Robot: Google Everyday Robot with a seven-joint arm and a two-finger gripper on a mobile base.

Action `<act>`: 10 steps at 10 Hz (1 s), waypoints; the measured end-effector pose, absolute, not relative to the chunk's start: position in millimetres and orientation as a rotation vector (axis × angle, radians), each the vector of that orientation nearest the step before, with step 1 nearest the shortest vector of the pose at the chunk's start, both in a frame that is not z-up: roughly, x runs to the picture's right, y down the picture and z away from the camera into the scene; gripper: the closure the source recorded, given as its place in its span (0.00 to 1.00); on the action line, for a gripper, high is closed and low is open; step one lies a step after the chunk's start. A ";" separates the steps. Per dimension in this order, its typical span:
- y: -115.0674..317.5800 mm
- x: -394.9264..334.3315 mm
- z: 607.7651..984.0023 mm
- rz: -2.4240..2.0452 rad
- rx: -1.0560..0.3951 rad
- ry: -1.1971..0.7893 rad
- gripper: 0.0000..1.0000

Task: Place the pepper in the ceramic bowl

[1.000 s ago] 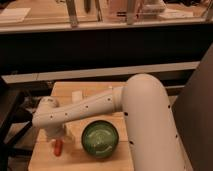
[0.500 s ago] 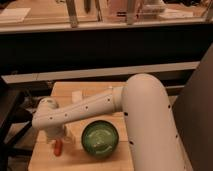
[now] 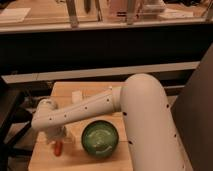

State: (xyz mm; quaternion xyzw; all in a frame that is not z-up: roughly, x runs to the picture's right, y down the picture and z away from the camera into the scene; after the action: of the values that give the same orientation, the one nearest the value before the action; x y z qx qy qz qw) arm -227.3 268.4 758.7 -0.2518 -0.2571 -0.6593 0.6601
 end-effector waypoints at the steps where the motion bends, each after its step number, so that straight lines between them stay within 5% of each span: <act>1: 268.9 -226.8 759.0 -1.494 -0.570 -0.582 0.20; 10: 275.5 -226.8 765.0 -1.518 -0.567 -0.584 0.20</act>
State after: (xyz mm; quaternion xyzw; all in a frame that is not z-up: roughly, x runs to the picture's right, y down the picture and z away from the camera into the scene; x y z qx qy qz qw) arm -226.8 275.5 765.0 -0.2497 -0.2571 -0.6687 0.6515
